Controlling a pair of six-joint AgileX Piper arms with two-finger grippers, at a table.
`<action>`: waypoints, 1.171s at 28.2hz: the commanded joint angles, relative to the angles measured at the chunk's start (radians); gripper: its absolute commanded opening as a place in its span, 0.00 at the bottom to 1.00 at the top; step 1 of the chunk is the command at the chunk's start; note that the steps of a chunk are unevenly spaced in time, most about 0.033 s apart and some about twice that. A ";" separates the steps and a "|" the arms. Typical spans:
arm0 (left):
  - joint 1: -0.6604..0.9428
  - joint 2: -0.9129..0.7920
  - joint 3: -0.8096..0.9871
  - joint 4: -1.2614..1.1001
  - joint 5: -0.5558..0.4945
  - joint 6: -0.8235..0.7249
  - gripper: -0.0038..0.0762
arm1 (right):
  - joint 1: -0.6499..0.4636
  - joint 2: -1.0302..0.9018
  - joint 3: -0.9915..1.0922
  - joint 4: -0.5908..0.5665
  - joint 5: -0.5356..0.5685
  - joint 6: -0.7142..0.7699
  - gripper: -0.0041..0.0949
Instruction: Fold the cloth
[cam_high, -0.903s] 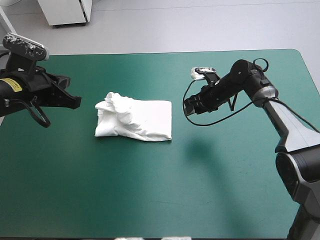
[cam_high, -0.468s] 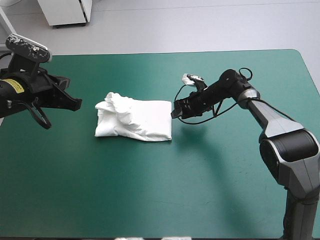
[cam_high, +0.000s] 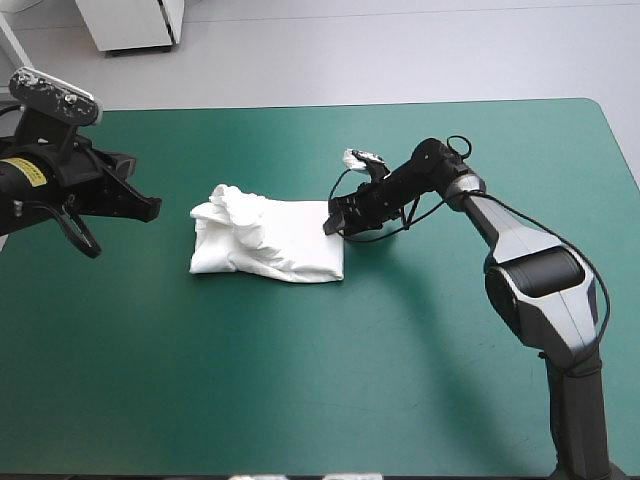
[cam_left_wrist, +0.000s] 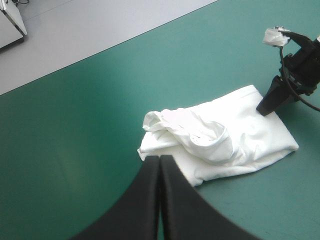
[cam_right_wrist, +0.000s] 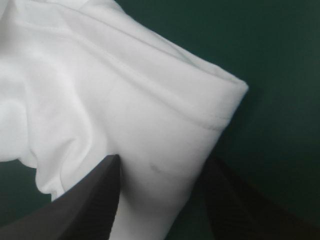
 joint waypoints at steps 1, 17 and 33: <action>-0.008 -0.020 -0.025 -0.002 -0.064 -0.007 0.04 | 0.005 -0.045 -0.045 0.048 0.028 0.008 0.54; -0.008 -0.020 -0.025 -0.006 -0.069 -0.007 0.04 | 0.052 -0.009 -0.045 -0.148 0.093 0.008 0.03; -0.008 -0.020 -0.025 -0.055 -0.076 -0.007 0.04 | -0.172 -0.128 -0.036 -0.430 0.140 0.073 0.03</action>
